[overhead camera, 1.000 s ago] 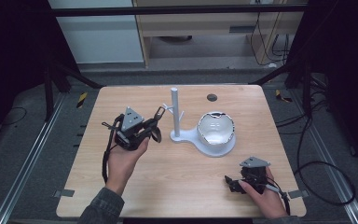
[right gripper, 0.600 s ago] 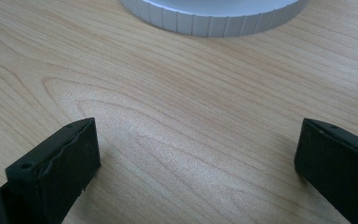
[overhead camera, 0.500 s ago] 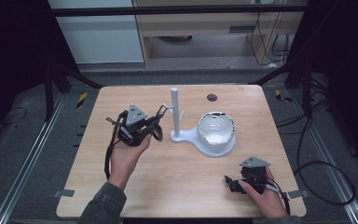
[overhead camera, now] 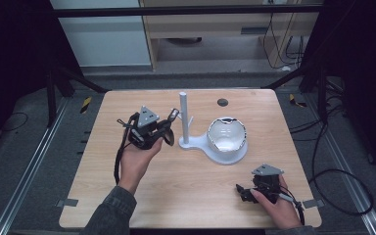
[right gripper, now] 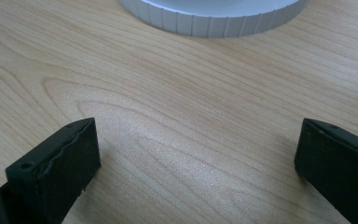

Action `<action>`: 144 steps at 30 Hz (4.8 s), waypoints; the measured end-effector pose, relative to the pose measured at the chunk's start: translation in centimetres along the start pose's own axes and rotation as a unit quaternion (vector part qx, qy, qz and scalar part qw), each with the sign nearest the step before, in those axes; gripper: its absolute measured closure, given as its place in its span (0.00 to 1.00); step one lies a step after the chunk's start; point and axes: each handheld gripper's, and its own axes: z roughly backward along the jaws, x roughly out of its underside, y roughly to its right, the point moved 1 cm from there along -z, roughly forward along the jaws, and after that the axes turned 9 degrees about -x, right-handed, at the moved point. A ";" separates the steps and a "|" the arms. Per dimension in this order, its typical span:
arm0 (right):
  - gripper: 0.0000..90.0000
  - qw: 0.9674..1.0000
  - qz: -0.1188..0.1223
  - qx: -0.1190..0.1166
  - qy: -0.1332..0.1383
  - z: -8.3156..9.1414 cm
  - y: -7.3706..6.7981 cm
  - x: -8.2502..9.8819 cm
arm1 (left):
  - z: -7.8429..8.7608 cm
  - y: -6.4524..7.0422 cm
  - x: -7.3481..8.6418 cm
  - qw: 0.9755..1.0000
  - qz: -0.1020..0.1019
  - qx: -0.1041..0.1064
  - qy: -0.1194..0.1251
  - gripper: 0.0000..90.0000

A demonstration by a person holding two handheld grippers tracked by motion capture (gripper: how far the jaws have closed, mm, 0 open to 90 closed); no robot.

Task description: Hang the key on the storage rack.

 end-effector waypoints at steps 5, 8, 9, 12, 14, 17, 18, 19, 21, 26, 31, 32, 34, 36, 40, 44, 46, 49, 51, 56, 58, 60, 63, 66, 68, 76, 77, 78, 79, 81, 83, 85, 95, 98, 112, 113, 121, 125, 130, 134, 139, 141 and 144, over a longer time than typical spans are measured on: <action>0.00 1.000 0.001 0.000 0.000 0.0 0.0 0.0 | -0.4 0.0 0.1 1.000 0.000 -0.002 -0.002 0.89; 0.00 1.000 0.001 0.000 0.000 0.0 0.0 0.0 | -0.5 0.1 0.2 1.000 0.001 -0.003 -0.005 0.89; 0.00 1.000 0.001 0.000 0.000 0.0 0.0 0.0 | -0.5 0.1 0.2 1.000 -0.003 -0.004 -0.008 0.89; 0.00 1.000 0.000 0.000 0.000 0.0 0.0 0.0 | -0.6 0.1 0.3 1.000 -0.003 -0.006 -0.010 0.89; 0.00 1.000 0.000 0.000 0.000 0.0 0.0 0.0 | -0.7 0.1 0.3 1.000 -0.005 -0.006 -0.013 0.89; 0.00 1.000 0.001 0.000 0.000 0.0 0.0 0.0 | -1.1 0.2 0.4 1.000 -0.003 -0.007 -0.013 0.89; 0.00 1.000 0.001 0.000 0.000 0.0 0.0 0.0 | -1.2 0.2 0.4 1.000 -0.002 -0.006 -0.012 0.89; 0.00 1.000 0.001 0.000 0.000 0.0 0.0 0.0 | -1.3 0.3 0.4 1.000 -0.002 -0.006 -0.012 0.89; 0.00 1.000 0.001 0.000 0.000 0.0 0.0 0.0 | -1.6 0.3 0.4 1.000 -0.001 -0.007 -0.013 0.89; 0.00 1.000 0.001 0.000 0.000 0.0 0.0 0.0 | -2.1 0.3 0.6 1.000 0.003 -0.008 -0.015 0.89; 0.00 1.000 0.000 0.000 0.000 0.0 0.0 0.0 | -2.6 0.4 0.7 1.000 0.009 -0.006 -0.015 0.89; 0.00 1.000 0.000 0.000 0.000 0.0 0.0 0.0 | -2.7 0.4 0.8 1.000 0.008 -0.006 -0.016 0.89; 0.00 1.000 0.000 0.000 0.000 0.0 0.0 0.0 | -3.0 0.6 0.9 1.000 0.010 -0.004 -0.017 0.89; 0.00 1.000 0.000 0.000 0.000 0.0 0.0 0.0 | -3.0 0.7 0.9 1.000 0.010 -0.003 -0.017 0.89; 0.00 1.000 0.000 0.000 0.000 0.0 0.0 0.0 | -3.2 0.8 0.9 1.000 0.008 -0.003 -0.017 0.89; 0.00 1.000 0.001 0.000 0.000 0.0 0.0 0.0 | -3.4 0.9 1.0 1.000 0.011 -0.002 -0.019 0.89; 0.00 1.000 0.000 0.000 0.000 0.0 0.0 0.0 | -3.6 1.0 1.2 1.000 0.012 -0.001 -0.018 0.89; 0.00 1.000 0.000 0.000 0.000 0.0 0.0 0.0 | -3.7 1.0 1.2 1.000 0.013 -0.001 -0.017 0.89; 0.00 1.000 0.000 0.000 0.000 0.0 0.0 0.0 | -3.9 1.0 1.2 1.000 0.015 0.000 -0.019 0.89; 0.00 1.000 0.000 0.000 0.000 0.0 0.0 0.0 | -4.2 1.0 1.2 1.000 0.016 0.003 -0.021 0.89; 0.00 1.000 0.000 0.000 0.000 0.0 0.0 0.0 | -4.2 1.0 1.2 1.000 0.017 0.003 -0.022 0.89; 0.00 1.000 0.001 0.000 0.000 0.0 0.0 0.0 | -4.3 1.0 1.2 1.000 0.020 0.004 -0.023 0.89; 0.00 1.000 0.000 0.000 0.000 0.0 0.0 0.0 | -4.4 1.0 1.2 0.999 0.021 0.005 -0.024 0.89; 0.00 1.000 0.000 0.000 0.000 0.0 0.0 0.0 | -4.5 0.9 1.2 0.999 0.022 0.004 -0.026 0.89; 0.00 1.000 0.000 0.000 0.000 0.0 0.0 0.0 | -4.6 0.9 1.1 0.999 0.019 0.003 -0.028 0.89; 0.00 1.000 0.001 0.000 0.000 0.0 0.0 0.0 | -4.5 1.0 1.0 0.999 0.024 0.003 -0.025 0.89; 0.00 1.000 0.000 0.000 0.000 0.0 0.0 0.0 | -4.4 0.9 0.9 0.999 0.022 0.003 -0.025 0.89; 0.00 1.000 0.000 0.000 0.000 0.0 0.0 0.0 | -4.3 0.9 0.9 0.999 0.023 0.003 -0.023 0.88; 0.00 1.000 0.001 0.000 0.000 0.0 0.0 0.0 | -4.3 0.9 0.9 0.999 0.023 0.002 -0.023 0.88; 0.00 1.000 0.000 0.000 0.000 0.0 0.0 0.0 | -4.2 0.8 0.9 0.999 0.023 0.001 -0.023 0.87; 0.00 1.000 0.000 0.000 0.000 0.0 0.0 0.0 | -4.0 0.6 0.9 0.999 0.025 -0.001 -0.020 0.87; 0.00 1.000 0.001 0.000 0.000 0.0 0.0 0.0 | -3.9 0.6 1.0 1.000 0.024 -0.002 -0.021 0.86; 0.00 1.000 0.000 0.000 0.000 0.0 0.0 0.0 | -2.7 0.4 1.7 1.000 0.024 -0.006 -0.020 0.84; 0.00 1.000 0.000 0.000 0.000 0.0 0.0 0.0 | -2.3 0.4 2.0 0.999 0.025 -0.006 -0.020 0.83; 0.00 1.000 0.000 0.001 0.000 0.0 0.0 0.0 | -1.0 0.1 3.4 0.999 0.033 -0.024 -0.010 0.65; 0.00 1.000 0.000 0.001 0.000 0.0 0.0 0.0 | -0.9 0.1 3.6 0.999 0.035 -0.026 -0.011 0.58; 0.00 1.000 -0.001 0.001 0.000 0.0 0.0 0.0 | -0.4 -1.0 5.2 0.998 0.055 -0.038 -0.019 0.42; 0.00 1.000 -0.001 0.002 0.000 0.0 0.0 0.0 | -0.1 -1.7 6.2 0.996 0.071 -0.048 -0.026 0.32; 0.00 1.000 -0.001 0.002 0.000 0.0 0.0 0.0 | 0.1 -2.4 7.3 0.995 0.080 -0.047 -0.040 0.23; 0.00 1.000 -0.001 0.002 0.000 0.0 0.0 0.0 | 0.2 -2.8 7.8 0.994 0.085 -0.047 -0.043 0.21; 0.00 1.000 -0.001 0.002 0.000 0.0 0.0 0.0 | 0.2 -3.4 8.8 0.995 0.074 -0.048 -0.050 0.17; 0.00 1.000 -0.001 0.002 0.000 0.0 0.0 0.0 | 0.0 -3.9 9.6 0.994 0.080 -0.044 -0.056 0.16; 0.00 1.000 -0.001 0.002 0.000 0.0 0.0 0.0 | 0.0 -4.3 10.0 0.994 0.079 -0.046 -0.062 0.16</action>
